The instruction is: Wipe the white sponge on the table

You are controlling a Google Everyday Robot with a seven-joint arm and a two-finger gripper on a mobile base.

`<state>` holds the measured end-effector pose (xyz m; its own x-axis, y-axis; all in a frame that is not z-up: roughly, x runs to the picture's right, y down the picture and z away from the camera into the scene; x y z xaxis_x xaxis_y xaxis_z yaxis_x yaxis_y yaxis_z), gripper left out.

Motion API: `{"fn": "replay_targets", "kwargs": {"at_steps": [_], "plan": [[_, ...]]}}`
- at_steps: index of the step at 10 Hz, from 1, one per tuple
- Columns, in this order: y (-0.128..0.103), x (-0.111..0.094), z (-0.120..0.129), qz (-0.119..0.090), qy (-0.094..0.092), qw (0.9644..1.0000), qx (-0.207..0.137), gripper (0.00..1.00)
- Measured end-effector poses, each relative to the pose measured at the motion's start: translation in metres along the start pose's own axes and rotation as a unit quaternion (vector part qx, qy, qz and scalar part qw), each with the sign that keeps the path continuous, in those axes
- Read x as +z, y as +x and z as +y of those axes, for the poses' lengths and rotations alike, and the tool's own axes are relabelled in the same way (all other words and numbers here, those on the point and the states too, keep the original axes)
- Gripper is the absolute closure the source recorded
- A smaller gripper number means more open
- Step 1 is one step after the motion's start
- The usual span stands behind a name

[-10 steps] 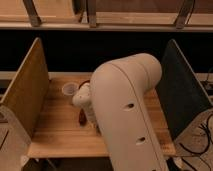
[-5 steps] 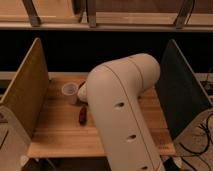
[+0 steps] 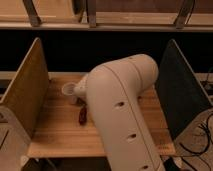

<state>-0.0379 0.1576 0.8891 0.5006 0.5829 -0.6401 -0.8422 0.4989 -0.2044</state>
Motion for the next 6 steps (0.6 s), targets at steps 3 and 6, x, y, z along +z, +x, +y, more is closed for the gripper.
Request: {"fn": "replay_targets", "kwargs": {"at_steps": [3,6], "plan": [[0.019,-0.016,-0.007,-0.032,-0.034,0.9988,0.014,0.32],[0.035,-0.015,-0.018,-0.045,-0.065,0.9964,0.031,0.20]]}}
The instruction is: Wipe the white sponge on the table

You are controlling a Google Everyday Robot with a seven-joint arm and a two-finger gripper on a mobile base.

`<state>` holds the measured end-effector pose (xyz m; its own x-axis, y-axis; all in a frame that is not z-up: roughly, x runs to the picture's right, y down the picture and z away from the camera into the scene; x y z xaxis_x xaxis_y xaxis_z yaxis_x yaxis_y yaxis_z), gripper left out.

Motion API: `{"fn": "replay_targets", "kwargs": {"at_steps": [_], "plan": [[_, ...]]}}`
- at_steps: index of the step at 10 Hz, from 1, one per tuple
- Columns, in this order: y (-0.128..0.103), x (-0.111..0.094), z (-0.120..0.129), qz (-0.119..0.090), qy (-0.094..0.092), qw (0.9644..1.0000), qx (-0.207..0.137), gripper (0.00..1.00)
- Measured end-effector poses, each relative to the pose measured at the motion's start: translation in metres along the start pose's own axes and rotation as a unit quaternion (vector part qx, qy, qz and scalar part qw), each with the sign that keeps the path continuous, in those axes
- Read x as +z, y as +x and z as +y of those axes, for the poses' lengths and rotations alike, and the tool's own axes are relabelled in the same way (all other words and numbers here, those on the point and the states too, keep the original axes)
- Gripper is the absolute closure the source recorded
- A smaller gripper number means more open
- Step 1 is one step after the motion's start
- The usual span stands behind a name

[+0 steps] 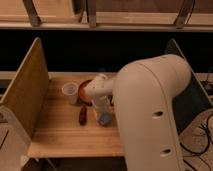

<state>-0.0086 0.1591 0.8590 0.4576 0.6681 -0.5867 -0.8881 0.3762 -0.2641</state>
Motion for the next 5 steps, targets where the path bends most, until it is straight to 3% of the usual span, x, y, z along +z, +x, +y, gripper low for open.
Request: {"fn": "replay_targets", "kwargs": {"at_steps": [2,5], "plan": [[0.001,0.000,-0.001,-0.007,-0.019,0.9998,-0.004,0.20],[-0.014,-0.006,0.021,-0.037,-0.053,0.9972,-0.036,0.20]]}}
